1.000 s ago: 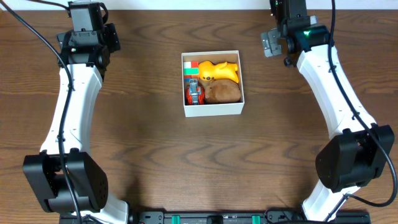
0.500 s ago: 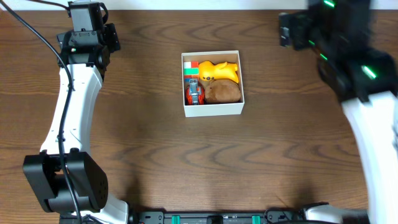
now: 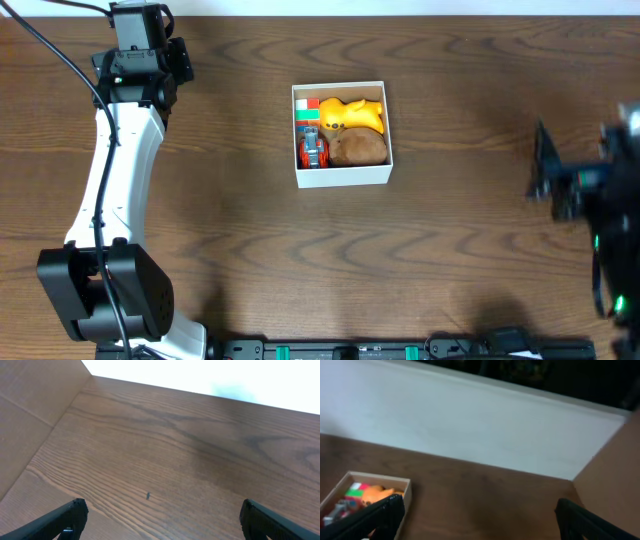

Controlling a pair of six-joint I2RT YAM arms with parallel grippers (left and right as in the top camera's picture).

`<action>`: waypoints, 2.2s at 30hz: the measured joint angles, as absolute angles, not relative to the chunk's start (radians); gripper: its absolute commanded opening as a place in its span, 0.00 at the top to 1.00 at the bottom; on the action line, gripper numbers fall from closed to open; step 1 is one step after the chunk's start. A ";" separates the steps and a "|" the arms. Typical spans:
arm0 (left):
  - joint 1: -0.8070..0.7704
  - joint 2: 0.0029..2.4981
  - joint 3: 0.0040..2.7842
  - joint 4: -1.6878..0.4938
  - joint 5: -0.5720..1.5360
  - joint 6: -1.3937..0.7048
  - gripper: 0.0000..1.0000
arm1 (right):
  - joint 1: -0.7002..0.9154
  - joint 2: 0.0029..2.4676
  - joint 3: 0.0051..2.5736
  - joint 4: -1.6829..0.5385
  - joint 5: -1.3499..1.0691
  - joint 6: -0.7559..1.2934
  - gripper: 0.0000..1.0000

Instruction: Pack container

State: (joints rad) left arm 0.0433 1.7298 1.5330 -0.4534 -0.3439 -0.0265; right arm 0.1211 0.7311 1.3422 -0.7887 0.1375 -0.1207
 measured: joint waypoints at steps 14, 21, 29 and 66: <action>0.043 1.730 1.533 -0.460 -0.344 -0.027 0.02 | 0.030 0.160 0.472 -0.290 0.104 -0.035 0.01; 0.043 1.730 1.533 -0.461 -0.344 -0.027 0.02 | 0.030 0.056 0.246 -0.101 0.091 -0.011 0.01; 0.043 1.730 1.533 -0.460 -0.344 -0.027 0.02 | 0.031 0.024 0.135 -0.026 0.057 -0.004 0.01; 0.043 1.730 1.533 -0.461 -0.344 -0.027 0.02 | 0.039 0.016 0.009 -0.011 -0.009 -0.004 0.01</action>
